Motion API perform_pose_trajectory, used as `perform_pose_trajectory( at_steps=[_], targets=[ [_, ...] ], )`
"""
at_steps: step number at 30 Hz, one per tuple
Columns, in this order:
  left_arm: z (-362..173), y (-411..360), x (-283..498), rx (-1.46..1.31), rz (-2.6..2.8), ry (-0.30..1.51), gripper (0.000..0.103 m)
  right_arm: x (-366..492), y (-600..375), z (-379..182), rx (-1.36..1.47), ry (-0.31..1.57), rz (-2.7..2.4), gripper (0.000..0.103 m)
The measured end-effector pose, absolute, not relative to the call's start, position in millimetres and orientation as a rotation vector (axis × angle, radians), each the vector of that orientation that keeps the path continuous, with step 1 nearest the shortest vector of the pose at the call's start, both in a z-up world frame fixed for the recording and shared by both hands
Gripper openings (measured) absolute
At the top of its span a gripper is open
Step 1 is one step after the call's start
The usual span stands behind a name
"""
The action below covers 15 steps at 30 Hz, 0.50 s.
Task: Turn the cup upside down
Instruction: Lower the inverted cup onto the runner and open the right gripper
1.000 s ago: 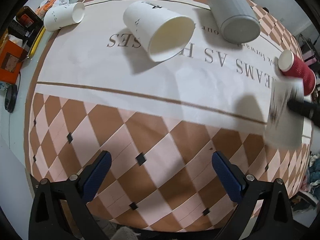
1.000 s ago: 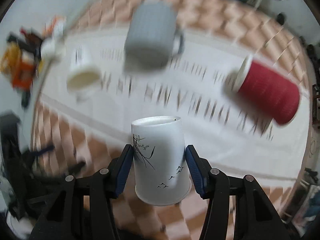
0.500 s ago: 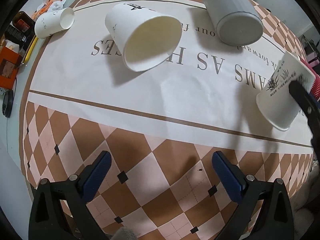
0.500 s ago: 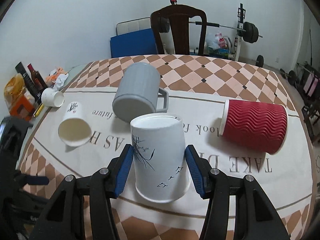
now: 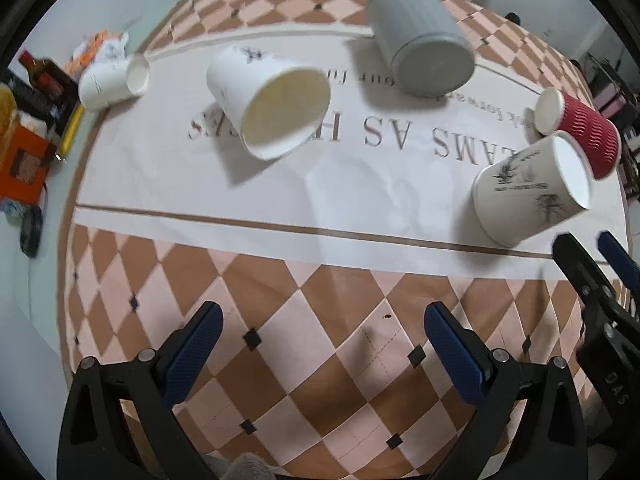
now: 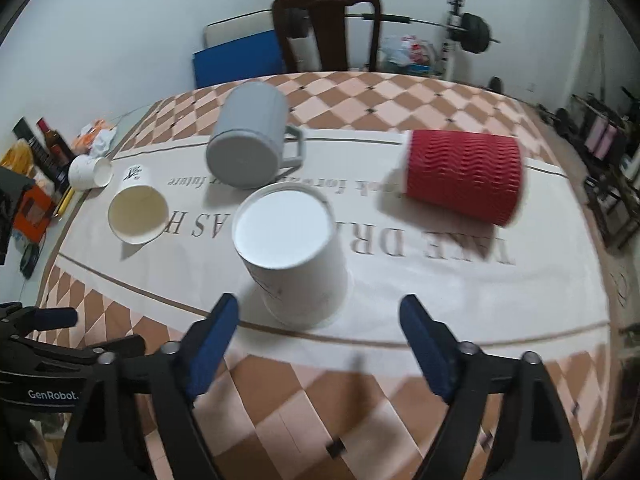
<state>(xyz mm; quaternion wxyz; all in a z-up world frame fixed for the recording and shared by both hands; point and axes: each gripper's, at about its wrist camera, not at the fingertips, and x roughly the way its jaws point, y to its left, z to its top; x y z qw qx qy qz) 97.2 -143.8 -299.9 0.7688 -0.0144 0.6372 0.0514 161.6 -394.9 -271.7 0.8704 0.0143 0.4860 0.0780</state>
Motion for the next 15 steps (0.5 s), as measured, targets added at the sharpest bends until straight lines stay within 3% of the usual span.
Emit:
perform_pose_trajectory(
  at_steps=[4,15],
  targets=[
    [-262,-153,86,0.002,0.086,1.327,0.103,137,-406,-240,0.040,1.029,0.068,0.101],
    [-114,-168,24,0.029,-0.003,1.090,0.103,53,-427,-90,0.022,0.967,-0.104,0.101]
  ],
)
